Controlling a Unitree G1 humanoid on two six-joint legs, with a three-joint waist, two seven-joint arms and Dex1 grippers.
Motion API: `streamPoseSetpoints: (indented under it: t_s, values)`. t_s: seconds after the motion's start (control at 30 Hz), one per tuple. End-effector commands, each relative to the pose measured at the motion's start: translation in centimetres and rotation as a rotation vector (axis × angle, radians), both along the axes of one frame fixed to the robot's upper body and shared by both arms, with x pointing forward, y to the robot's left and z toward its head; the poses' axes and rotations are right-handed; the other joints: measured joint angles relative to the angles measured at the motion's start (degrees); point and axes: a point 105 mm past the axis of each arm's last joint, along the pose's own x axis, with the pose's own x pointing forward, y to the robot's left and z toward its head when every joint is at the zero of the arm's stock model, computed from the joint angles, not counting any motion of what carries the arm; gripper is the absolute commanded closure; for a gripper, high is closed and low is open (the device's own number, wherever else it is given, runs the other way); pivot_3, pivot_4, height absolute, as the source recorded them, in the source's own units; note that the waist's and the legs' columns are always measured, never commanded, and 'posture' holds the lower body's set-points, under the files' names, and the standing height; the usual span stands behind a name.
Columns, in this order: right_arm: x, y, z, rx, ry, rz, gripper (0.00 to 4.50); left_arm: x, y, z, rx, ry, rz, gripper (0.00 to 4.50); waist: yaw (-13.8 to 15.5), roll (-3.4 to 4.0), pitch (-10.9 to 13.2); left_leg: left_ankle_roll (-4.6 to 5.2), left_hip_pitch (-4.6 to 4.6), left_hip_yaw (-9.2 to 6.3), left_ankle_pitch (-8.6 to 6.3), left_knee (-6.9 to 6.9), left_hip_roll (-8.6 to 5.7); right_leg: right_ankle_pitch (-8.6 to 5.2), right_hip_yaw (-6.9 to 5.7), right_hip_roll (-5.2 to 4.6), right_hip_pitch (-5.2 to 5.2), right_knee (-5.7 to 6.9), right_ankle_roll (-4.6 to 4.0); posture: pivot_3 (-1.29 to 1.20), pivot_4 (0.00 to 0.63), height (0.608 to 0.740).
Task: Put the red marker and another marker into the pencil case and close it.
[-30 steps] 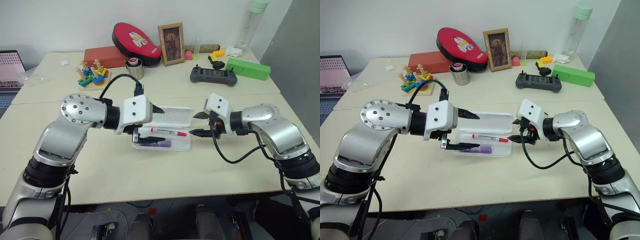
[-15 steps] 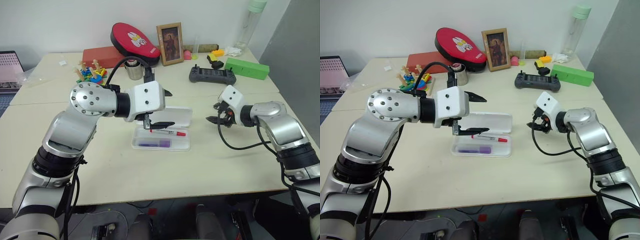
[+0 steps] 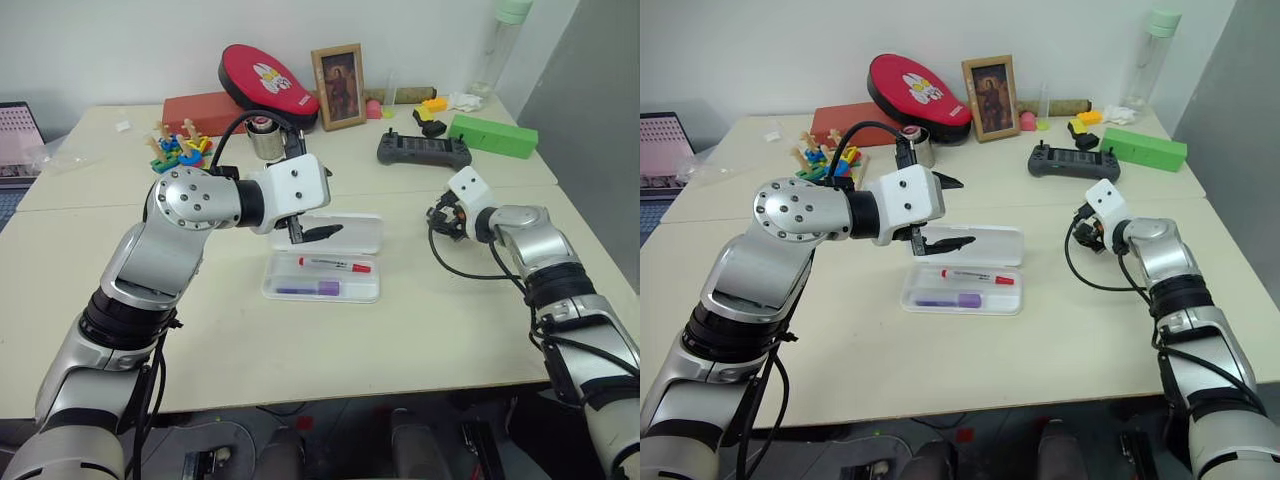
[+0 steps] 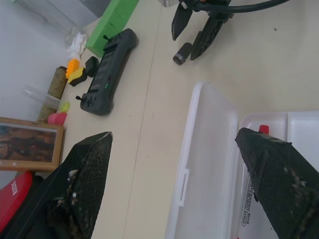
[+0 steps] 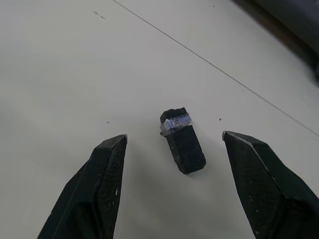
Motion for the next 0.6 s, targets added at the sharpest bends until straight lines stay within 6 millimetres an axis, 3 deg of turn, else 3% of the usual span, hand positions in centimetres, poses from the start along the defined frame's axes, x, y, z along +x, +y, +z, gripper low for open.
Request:
streamPoseSetpoints:
  t_s: [0.03,0.37,0.6]
  values:
    - [0.9,-0.3,1.4,0.067,-0.031,-0.025,1.27,0.0,0.3,1.0,0.012,-0.057,0.01,0.3,-0.17,0.0,0.0,-0.06,0.01,0.0,0.03,0.0,0.0,0.0,0.0,0.0,0.0,0.0,0.0,0.0,0.15,0.74]
    - [1.3,0.3,-0.2,0.174,0.048,-0.055,1.27,0.2,0.8,0.8,0.019,-0.057,0.025,0.3,-0.43,0.01,0.0,-0.12,0.02,0.0,0.07,0.0,0.0,0.0,0.02,0.0,0.0,0.02,-0.01,0.0,0.15,0.74]
    - [1.2,1.2,-0.4,0.18,0.056,-0.012,2.67,0.3,1.0,0.7,0.017,-0.055,0.035,0.26,-0.57,0.01,0.0,-0.12,0.05,0.0,0.07,0.02,0.0,0.0,0.03,0.0,0.0,0.06,-0.01,0.0,0.15,0.74]
